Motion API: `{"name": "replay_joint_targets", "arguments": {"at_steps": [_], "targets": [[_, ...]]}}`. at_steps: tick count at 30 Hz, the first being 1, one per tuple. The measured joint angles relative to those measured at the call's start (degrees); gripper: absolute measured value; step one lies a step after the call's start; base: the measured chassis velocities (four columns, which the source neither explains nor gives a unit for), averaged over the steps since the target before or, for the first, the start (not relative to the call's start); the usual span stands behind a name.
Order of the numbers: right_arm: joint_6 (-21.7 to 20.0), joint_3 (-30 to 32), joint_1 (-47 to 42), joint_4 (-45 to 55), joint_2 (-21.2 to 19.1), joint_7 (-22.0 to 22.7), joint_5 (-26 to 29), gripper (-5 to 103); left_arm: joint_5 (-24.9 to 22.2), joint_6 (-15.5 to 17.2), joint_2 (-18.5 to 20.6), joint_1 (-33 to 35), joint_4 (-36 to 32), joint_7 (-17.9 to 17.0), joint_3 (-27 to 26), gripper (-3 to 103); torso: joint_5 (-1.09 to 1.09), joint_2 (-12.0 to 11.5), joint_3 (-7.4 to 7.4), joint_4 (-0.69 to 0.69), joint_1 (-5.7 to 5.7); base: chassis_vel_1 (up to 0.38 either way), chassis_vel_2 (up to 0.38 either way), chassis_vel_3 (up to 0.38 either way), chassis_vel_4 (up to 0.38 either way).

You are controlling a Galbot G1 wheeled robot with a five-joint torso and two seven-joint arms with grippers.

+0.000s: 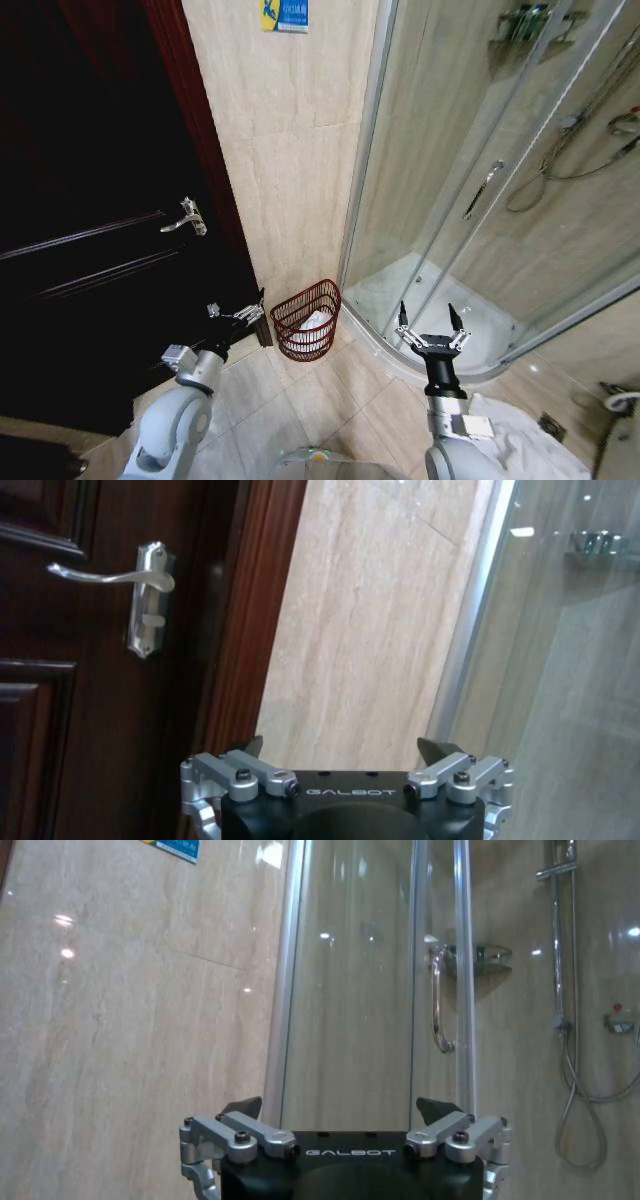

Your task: Discard the used towel into the hamper.

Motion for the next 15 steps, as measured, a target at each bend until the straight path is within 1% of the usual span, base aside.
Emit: {"name": "replay_joint_targets", "arguments": {"at_steps": [6, 9, 15], "targets": [[0.0, 0.0, 0.0, 0.0, 0.1, 0.1, 0.1, 100, 0.0, 0.0, -0.1, -0.3, 0.5, 0.0, 0.1, 100, 0.00, 0.0, 0.00, 0.00, 0.00, 0.000, 0.000, 0.000, 0.000], [0.0, 0.0, -0.2, 0.7, 0.1, -0.5, 1.5, 100, 0.0, 0.0, -0.1, -0.3, 0.6, 0.0, 0.1, 100, -0.01, 0.0, 0.00, 0.00, 0.00, 0.000, 0.000, 0.000, 0.000], [0.1, 0.2, -0.2, 1.3, 0.1, -0.6, 2.0, 100, 0.0, 0.1, -0.1, -0.4, 0.6, 0.0, 0.1, 100, 0.00, 0.0, 0.00, 0.00, 0.00, 0.000, 0.000, 0.000, 0.000]]}}
